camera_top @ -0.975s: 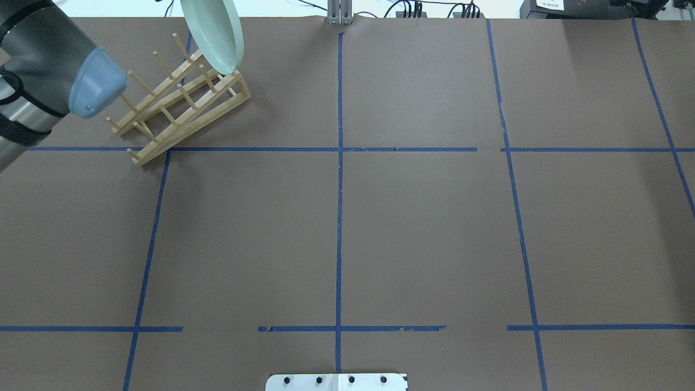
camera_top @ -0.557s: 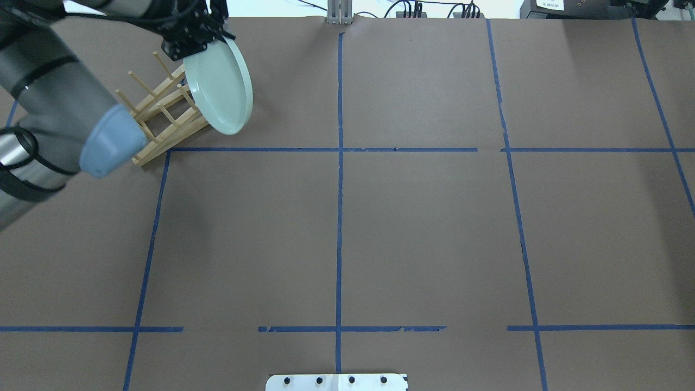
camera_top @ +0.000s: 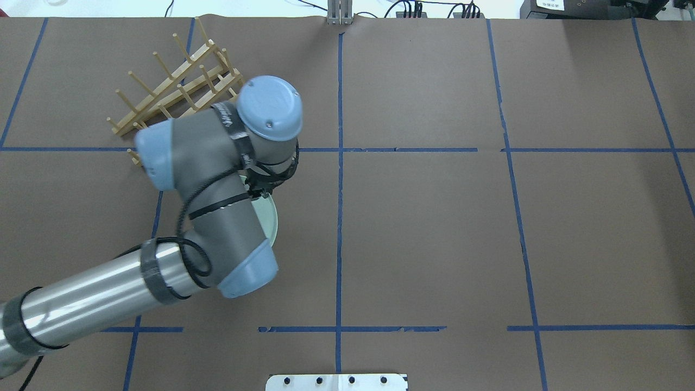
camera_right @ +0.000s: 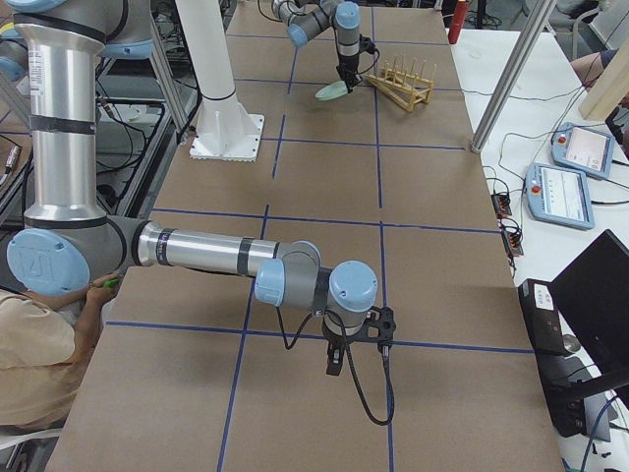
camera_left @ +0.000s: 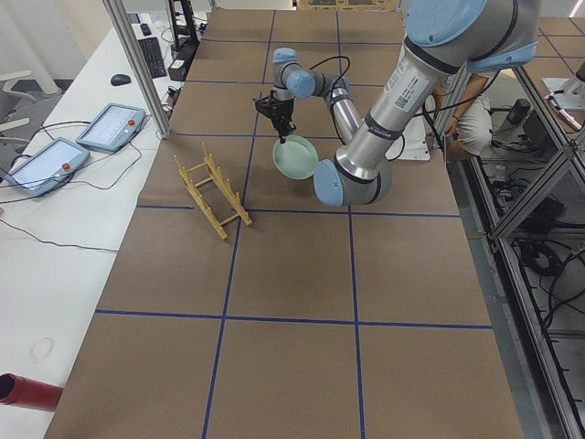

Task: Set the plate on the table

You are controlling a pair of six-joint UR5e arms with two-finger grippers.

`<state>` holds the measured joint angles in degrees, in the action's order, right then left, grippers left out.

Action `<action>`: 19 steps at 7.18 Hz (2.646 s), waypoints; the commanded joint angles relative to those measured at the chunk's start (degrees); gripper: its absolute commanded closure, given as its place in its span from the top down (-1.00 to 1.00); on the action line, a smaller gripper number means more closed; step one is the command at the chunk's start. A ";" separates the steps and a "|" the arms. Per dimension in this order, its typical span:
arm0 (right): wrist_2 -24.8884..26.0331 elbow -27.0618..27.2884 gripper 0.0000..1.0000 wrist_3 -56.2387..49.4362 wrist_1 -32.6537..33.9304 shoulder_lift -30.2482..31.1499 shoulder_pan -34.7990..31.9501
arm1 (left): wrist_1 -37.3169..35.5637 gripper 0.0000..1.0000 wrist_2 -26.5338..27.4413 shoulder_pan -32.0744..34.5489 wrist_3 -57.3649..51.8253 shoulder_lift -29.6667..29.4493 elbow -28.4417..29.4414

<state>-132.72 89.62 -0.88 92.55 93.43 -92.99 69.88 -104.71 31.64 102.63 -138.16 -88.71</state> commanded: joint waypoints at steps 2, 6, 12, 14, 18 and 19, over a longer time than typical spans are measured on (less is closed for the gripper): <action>0.00 0.02 1.00 0.00 0.00 0.00 0.00 | -2.81 -1.00 2.56 -3.60 -8.75 -5.54 11.54; 0.00 0.02 1.00 0.00 0.00 0.00 0.00 | 3.02 1.00 3.38 3.97 -16.46 -4.85 2.53; 0.00 -0.06 1.00 0.00 0.00 0.00 0.00 | 16.95 1.00 -20.43 38.44 -70.68 26.12 -10.60; 0.00 -0.06 1.00 0.00 0.00 0.00 0.00 | 17.13 1.00 -21.06 49.79 -94.44 36.24 -9.64; 0.00 -0.06 1.00 0.00 0.00 0.00 0.00 | 21.70 1.00 -26.58 60.54 -107.90 49.02 -10.25; 0.00 -0.06 1.00 -0.09 0.00 0.00 0.00 | 21.71 1.00 -27.30 60.47 -107.47 49.21 -9.82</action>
<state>-132.72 89.56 -0.92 92.55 93.43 -92.99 91.30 -130.84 91.33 -4.64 -89.99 -98.77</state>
